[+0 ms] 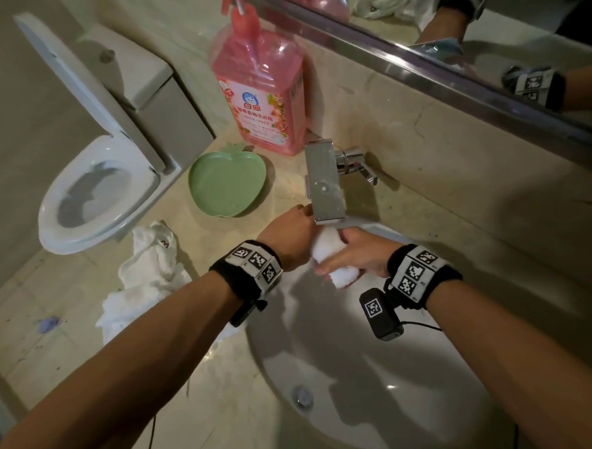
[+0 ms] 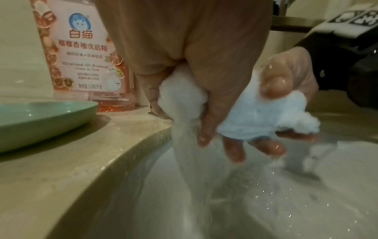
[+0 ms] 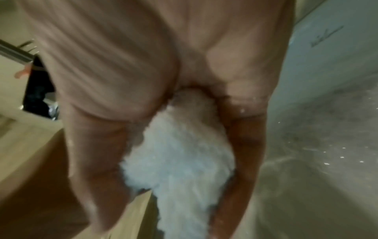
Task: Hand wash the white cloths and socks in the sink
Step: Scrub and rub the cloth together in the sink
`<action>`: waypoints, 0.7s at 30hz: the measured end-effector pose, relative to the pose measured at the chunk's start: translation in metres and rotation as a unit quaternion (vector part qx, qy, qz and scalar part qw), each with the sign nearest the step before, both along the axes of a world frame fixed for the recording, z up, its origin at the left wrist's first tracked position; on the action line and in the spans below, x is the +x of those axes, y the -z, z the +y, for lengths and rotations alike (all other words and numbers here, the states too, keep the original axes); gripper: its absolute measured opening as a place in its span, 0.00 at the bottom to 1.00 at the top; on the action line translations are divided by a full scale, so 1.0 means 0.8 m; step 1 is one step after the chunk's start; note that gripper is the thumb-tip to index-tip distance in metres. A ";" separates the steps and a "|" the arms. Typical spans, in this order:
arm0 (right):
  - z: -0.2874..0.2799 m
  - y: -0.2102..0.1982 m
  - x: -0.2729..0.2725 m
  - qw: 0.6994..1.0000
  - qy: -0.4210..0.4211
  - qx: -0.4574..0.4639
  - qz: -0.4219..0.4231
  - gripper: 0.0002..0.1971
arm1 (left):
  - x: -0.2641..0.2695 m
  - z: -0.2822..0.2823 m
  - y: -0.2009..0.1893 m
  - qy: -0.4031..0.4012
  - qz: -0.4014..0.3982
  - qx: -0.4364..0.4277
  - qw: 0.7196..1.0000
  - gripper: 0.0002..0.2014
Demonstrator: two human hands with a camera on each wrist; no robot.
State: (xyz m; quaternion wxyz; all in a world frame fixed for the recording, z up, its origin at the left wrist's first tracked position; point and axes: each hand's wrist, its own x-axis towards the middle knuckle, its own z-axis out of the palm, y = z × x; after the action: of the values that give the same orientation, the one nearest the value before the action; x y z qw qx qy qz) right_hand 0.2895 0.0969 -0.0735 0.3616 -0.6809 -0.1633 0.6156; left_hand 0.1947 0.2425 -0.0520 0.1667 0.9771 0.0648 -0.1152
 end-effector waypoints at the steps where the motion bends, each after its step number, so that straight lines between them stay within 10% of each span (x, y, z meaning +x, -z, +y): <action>1: 0.003 0.000 -0.002 1.000 -0.012 -0.005 -0.021 0.25 | 0.001 0.000 0.000 0.011 0.010 0.019 1.000 0.26; 6: 0.011 0.003 -0.008 0.954 -0.097 -0.011 -0.285 0.25 | 0.007 -0.004 0.007 -0.023 0.105 0.073 0.992 0.17; 16: 0.013 0.004 -0.009 0.698 -0.347 0.027 -0.626 0.12 | 0.023 -0.019 0.027 -0.026 0.130 0.055 0.990 0.20; 21: 0.006 0.010 -0.009 0.722 -0.336 0.009 -0.605 0.16 | 0.028 -0.023 0.020 0.001 0.127 0.013 0.992 0.26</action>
State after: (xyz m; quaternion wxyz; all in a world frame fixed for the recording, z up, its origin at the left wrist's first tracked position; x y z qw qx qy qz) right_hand 0.2822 0.1020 -0.0813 -0.0381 -0.8060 -0.5706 0.1526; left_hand 0.2168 0.2243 -0.0683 0.1445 0.9567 0.0857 -0.2376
